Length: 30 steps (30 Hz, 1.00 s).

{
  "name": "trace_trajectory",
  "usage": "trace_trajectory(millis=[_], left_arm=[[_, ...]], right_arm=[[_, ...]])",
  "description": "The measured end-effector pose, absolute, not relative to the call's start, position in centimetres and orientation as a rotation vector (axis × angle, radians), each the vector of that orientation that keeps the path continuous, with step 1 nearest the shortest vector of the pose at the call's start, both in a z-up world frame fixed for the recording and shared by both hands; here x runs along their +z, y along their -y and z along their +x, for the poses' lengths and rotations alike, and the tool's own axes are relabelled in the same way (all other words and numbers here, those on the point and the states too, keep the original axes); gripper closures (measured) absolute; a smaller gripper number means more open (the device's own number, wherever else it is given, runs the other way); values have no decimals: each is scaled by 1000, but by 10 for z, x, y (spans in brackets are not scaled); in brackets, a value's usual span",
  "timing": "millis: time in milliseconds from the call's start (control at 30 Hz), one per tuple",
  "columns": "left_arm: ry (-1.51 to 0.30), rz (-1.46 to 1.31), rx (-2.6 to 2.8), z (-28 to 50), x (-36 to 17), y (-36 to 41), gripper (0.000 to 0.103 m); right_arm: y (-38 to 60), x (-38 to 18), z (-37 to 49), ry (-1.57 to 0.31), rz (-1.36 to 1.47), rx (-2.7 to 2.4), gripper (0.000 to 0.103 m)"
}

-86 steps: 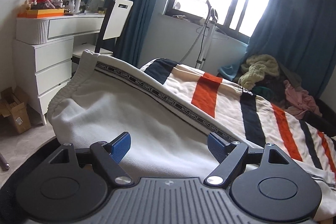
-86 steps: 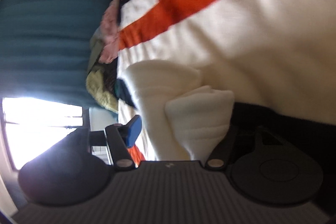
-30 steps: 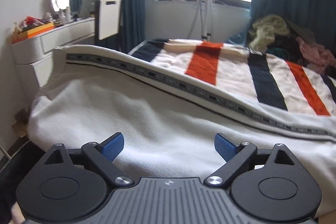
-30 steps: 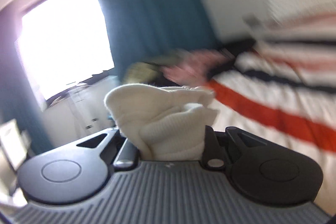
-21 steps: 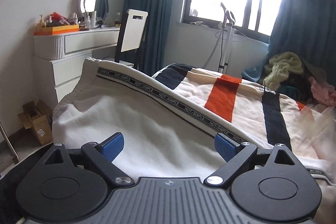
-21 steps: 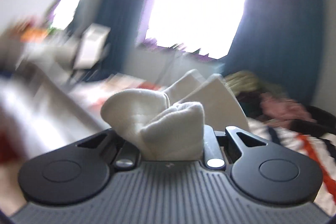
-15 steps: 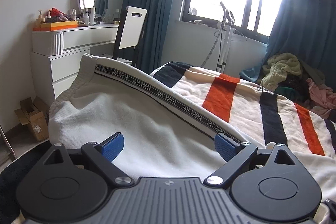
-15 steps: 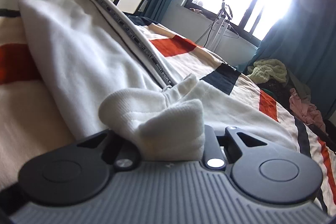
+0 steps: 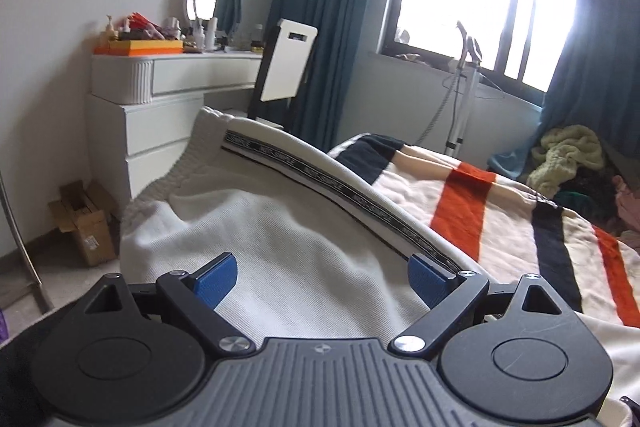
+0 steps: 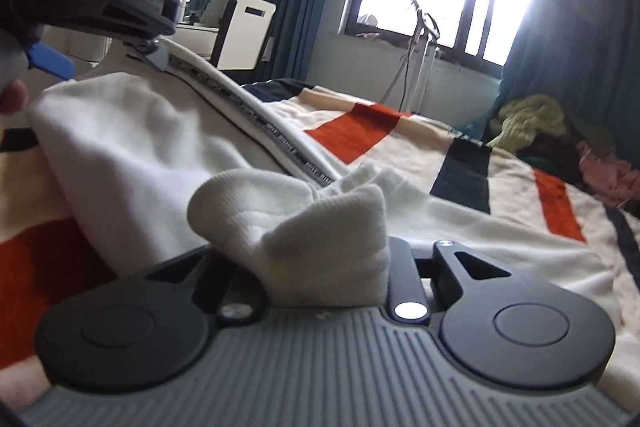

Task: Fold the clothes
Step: 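Release the pant fabric from the right gripper and withdraw it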

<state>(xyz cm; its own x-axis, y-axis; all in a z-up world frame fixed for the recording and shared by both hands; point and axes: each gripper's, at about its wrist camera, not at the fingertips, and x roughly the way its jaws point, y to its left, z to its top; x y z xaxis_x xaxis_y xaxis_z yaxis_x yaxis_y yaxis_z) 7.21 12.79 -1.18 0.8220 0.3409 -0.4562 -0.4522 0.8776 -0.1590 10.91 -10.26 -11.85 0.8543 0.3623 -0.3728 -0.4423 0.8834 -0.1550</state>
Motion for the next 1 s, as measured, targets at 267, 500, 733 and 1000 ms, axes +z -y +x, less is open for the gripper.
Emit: trace_trajectory(millis=[267,500,733,1000], left_arm=[[-446,-176,298,59,-6,-98,9],[-432,-120,193,25,6,-72,9],[-414,-18,74,-4,1,-33,8],[-481,-27,62,-4,-15,-26,8]], right_arm=[[136,-78,81,-422,3,546,17],[197,-34,36,-364,124,374,17],[245,-20,11,-341,160,173,17],[254,-31,18,-344,170,117,17]])
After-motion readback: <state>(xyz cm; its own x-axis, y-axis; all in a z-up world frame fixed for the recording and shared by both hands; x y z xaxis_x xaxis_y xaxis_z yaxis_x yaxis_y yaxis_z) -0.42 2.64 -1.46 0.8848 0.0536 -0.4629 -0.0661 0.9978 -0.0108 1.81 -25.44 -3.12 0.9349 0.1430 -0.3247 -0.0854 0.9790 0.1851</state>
